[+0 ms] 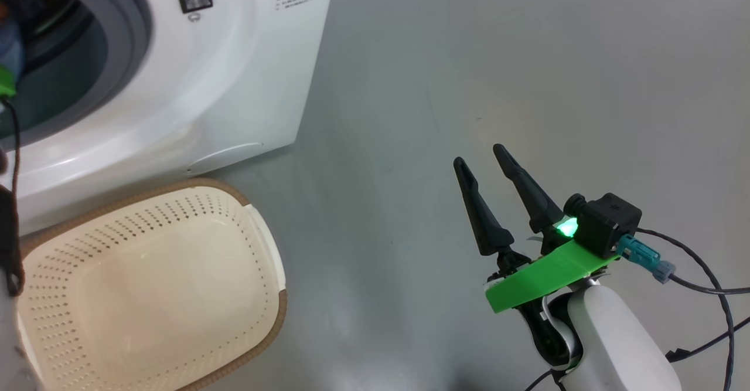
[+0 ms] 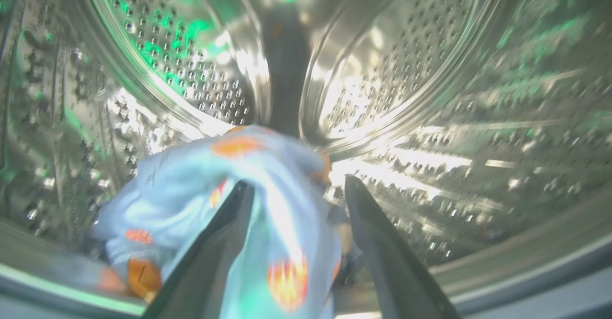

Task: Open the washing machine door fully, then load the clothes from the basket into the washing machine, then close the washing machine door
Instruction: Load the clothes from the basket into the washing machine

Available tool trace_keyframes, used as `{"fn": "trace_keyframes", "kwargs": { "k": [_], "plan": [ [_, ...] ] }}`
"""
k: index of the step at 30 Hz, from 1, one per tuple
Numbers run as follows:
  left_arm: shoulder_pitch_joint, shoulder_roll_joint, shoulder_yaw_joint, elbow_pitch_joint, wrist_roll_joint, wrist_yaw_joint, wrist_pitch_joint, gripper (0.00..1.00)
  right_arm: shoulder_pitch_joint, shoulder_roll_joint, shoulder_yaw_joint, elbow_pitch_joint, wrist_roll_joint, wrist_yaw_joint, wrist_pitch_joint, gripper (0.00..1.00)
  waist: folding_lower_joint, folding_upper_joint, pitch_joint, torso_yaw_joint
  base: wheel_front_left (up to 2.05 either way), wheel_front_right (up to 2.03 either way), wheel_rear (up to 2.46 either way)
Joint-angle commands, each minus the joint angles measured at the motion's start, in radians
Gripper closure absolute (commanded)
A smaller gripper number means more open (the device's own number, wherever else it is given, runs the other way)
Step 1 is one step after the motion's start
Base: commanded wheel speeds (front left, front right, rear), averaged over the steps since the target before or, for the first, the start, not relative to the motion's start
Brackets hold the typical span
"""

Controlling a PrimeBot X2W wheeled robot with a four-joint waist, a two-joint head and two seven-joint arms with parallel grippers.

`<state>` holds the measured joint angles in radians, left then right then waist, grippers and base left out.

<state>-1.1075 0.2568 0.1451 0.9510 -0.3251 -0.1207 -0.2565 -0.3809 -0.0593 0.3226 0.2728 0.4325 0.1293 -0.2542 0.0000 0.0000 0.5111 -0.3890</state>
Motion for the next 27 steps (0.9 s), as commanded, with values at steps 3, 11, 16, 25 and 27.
{"fn": "trace_keyframes", "kwargs": {
  "k": [3, 11, 16, 25, 27],
  "plan": [
    [-0.042, 0.039, -0.004, 0.071, 0.009, -0.005, -0.005, 0.0, -0.003, 0.007, 0.016, -0.012, -0.008, 0.001, -0.008, 0.0, 0.0, 0.0, -0.017, 0.017, 0.0, 0.0, 0.0],
    [-0.026, 0.026, -0.032, 0.12, -0.001, -0.009, -0.005, 0.0, 0.001, 0.006, 0.015, 0.001, -0.006, 0.001, -0.008, 0.0, 0.0, 0.0, -0.067, 0.049, 0.0, 0.0, 0.0],
    [0.058, 0.003, -0.07, 0.024, -0.029, -0.01, -0.005, 0.0, 0.006, -0.005, -0.001, 0.002, -0.005, 0.001, -0.008, 0.0, 0.0, 0.0, -0.107, 0.08, 0.0, 0.0, 0.0],
    [0.259, -0.014, -0.146, -0.16, -0.093, -0.01, -0.005, 0.0, 0.03, -0.027, -0.024, 0.006, -0.003, 0.001, -0.008, 0.0, 0.0, 0.0, -0.199, 0.151, 0.0, 0.0, 0.0],
    [0.306, -0.021, -0.163, -0.202, -0.106, -0.01, -0.005, 0.0, 0.036, -0.034, -0.029, 0.008, -0.001, 0.001, -0.008, 0.0, 0.0, 0.0, -0.22, 0.169, 0.0, 0.0, 0.0]
  ]
}}
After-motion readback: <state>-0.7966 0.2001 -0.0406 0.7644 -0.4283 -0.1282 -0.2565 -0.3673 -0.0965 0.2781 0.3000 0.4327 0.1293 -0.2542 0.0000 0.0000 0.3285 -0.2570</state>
